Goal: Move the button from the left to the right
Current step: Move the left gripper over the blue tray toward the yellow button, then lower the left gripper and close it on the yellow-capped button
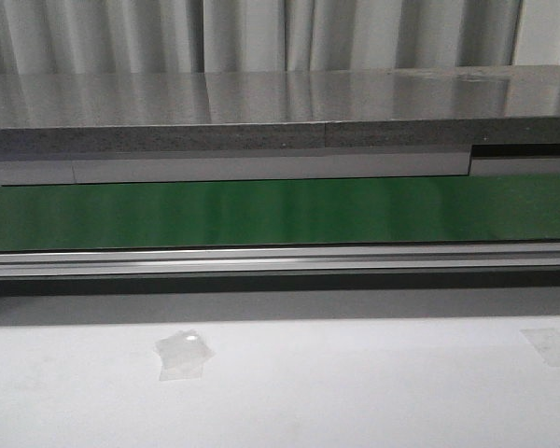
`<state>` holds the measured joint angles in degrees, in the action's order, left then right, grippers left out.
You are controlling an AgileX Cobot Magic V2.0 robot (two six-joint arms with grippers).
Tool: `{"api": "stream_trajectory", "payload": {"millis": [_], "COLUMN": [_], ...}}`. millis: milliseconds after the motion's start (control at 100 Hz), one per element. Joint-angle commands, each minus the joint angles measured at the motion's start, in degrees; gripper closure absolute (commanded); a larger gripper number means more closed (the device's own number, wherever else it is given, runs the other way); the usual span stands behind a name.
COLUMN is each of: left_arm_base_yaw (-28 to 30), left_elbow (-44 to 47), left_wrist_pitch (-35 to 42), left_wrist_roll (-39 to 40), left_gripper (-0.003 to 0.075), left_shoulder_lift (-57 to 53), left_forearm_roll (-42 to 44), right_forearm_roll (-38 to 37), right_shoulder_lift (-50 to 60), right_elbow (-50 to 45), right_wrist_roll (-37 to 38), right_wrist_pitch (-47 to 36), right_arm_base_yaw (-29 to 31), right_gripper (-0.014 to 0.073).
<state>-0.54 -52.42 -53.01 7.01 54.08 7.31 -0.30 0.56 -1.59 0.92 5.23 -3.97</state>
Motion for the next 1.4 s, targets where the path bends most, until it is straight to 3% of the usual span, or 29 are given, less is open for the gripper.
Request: {"api": "stream_trajectory", "payload": {"millis": [0,260,490,950,1390], "left_arm_base_yaw": [2.3,13.1,17.6,18.2,18.2], "left_elbow": [-4.2,-10.4,-14.3,-23.5,-25.7], "left_wrist_pitch": [5.2,9.9,12.7,15.7,16.8], "left_wrist_roll": [0.9,0.0,-1.1,-1.5,-1.6], "left_gripper": [0.0136,0.0136,0.0136,0.0136,0.0136], "left_shoulder_lift": [3.4,14.9,27.0,45.4,52.2], "left_forearm_roll": [1.4,-1.9,-2.7,-2.8,-3.7], "right_forearm_roll": [-0.4,-0.4,-0.4,-0.4,-0.4], "right_shoulder_lift": [1.1,1.1,1.1,1.1,1.1], "right_elbow": [0.9,0.9,0.9,0.9,0.9], "right_wrist_roll": [-0.1,-0.1,-0.1,-0.1,-0.1], "right_wrist_pitch": [-4.3,-4.3,-4.3,-4.3,-4.3], "right_arm_base_yaw": [0.0,0.0,0.0,0.0,0.0], "right_gripper": [0.0662,0.0662,0.0662,0.0662,0.0662]}}
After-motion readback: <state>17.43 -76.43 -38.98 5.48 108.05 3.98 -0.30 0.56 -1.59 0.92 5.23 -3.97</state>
